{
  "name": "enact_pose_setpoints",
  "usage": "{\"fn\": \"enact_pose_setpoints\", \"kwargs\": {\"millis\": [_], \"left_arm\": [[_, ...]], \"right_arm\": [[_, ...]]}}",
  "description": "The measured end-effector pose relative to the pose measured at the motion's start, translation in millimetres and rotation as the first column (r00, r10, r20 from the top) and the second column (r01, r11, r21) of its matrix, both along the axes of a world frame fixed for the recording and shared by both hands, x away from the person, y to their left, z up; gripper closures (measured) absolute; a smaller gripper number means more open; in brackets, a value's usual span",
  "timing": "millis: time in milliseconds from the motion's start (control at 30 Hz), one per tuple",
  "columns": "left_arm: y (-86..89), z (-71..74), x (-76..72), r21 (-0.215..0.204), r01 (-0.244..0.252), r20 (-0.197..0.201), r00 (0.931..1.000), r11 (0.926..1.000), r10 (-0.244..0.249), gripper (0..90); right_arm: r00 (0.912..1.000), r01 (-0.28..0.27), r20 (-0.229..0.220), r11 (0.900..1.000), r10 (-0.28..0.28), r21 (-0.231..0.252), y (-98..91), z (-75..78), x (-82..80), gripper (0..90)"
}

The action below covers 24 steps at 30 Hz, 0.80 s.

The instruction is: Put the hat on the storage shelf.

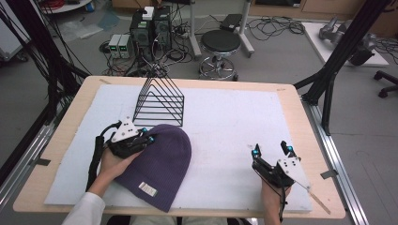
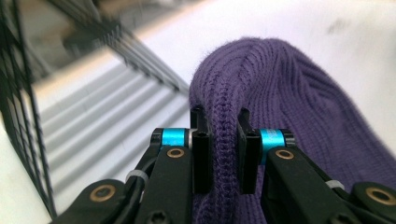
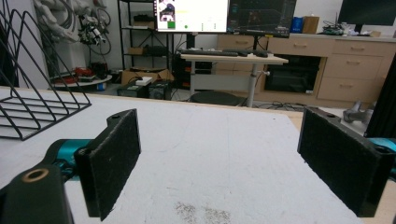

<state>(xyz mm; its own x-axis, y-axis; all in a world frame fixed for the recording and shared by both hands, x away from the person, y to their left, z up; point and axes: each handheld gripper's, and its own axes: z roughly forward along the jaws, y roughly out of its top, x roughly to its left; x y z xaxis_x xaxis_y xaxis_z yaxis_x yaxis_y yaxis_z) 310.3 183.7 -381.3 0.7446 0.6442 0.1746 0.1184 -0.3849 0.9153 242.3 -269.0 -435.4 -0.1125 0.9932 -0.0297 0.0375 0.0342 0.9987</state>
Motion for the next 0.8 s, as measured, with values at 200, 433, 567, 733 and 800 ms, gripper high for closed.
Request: {"fn": "enact_pose_setpoints", "kwargs": {"millis": [200,433,567,733,800], "left_arm": [[-2.0,15.0,-13.1,-0.089,-0.006,0.195,0.9806,0.9961,0.023,80.2],[-2.1,36.5,-21.9,-0.216,-0.002,0.294,0.9533,0.9763,0.068,79.7],[-1.5,40.7,-21.0,-0.286,-0.014,0.308,0.9454,0.9581,0.106,79.6],[-4.4,44.2,-19.8,-0.314,-0.008,0.317,0.9416,0.9494,0.113,79.6],[-7.1,46.2,-21.0,-0.324,-0.001,0.330,0.9371,0.9460,0.114,79.6]], "right_arm": [[1.0000,-0.003,0.004,1.0000,0.003,0.004,0.8,0.2,-0.2,12.4],[0.9995,-0.018,0.026,0.9996,0.017,0.022,2.6,1.6,-2.4,12.4],[0.9975,-0.062,0.037,0.9978,0.061,0.025,11.1,2.9,-2.2,12.4],[0.9911,-0.106,0.087,0.9925,0.101,0.061,18.9,10.4,-5.1,12.4],[0.9865,-0.131,0.110,0.9873,0.121,0.089,22.1,14.4,-5.6,12.4]]}}
